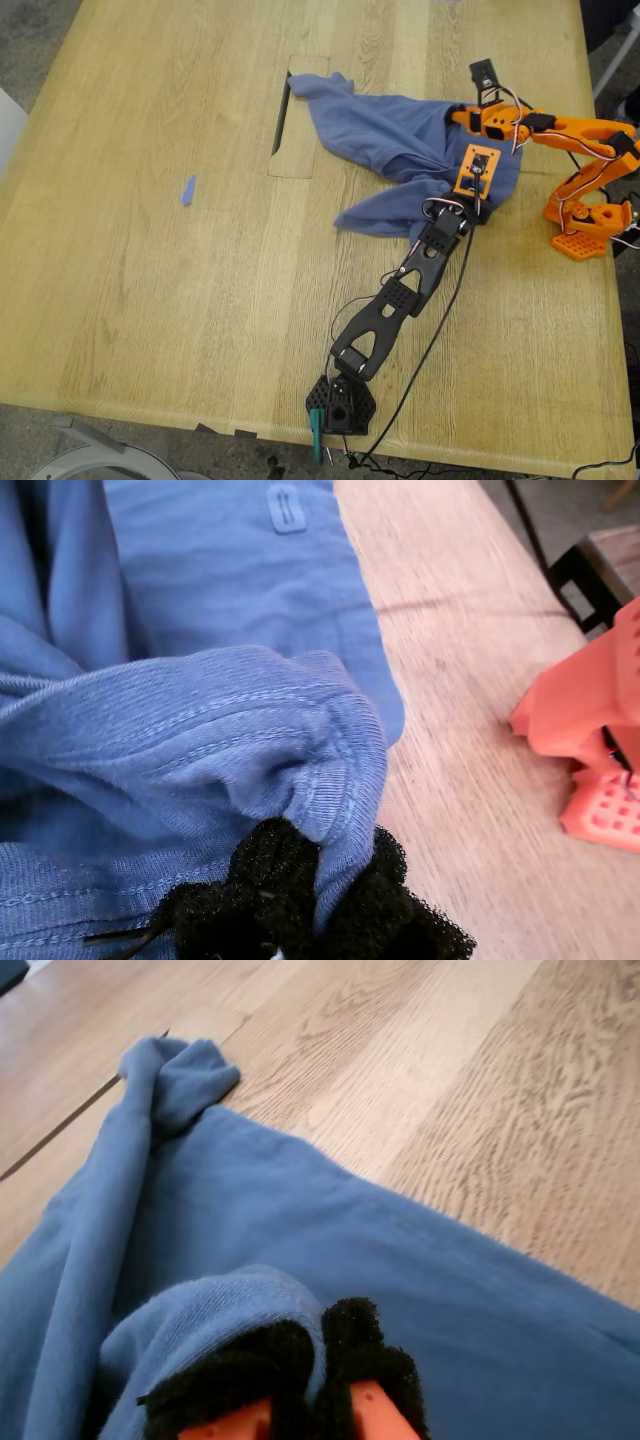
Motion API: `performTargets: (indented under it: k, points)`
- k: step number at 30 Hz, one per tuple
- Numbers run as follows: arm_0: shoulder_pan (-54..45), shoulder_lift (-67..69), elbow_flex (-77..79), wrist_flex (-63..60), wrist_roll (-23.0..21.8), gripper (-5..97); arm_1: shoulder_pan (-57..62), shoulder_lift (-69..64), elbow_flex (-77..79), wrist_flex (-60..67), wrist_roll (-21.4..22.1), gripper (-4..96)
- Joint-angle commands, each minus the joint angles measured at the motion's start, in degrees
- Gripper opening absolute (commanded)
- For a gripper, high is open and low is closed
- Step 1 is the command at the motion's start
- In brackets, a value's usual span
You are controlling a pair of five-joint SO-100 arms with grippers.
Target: Fold a T-shirt
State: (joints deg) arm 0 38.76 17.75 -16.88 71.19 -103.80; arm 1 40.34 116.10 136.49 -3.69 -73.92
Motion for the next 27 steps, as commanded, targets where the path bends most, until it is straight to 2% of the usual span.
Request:
performTargets:
  k: [1, 8, 13, 15, 17, 19, 22, 27]
  points:
    - [2.37, -0.09, -2.29, -2.64, -0.18, 0, 2.37, 4.48, 0.09, -1.49, 0.26, 0.0]
    - [-1.76, -6.5, -2.2, -8.0, 2.9, 5, 2.55, 9.4, 4.75, -0.26, 0.44, 0.0]
    - [-4.22, -7.73, -2.2, -9.32, 8.0, 12, 1.23, 10.2, 6.33, -0.35, 0.44, 0.0]
    - [-4.39, -7.73, -2.29, -9.49, 11.16, 18, 0.97, 10.11, 6.33, -0.26, 0.44, 0.0]
    - [-4.39, -7.65, -2.37, -9.49, 14.68, 30, 0.88, 10.11, 6.06, 0.26, 0.44, 0.0]
    - [-4.13, -7.56, -2.37, -9.14, 16.61, 41, 0.88, 10.28, 5.8, 0.88, 0.44, 0.0]
    - [-3.96, -7.56, -2.37, -7.21, 18.9, 53, 0.62, 10.72, 5.36, 2.11, 0.44, 0.0]
    - [-3.96, -7.65, -2.2, -5.01, 21.62, 59, 0.26, 11.51, 4.92, 3.52, 0.26, 0.0]
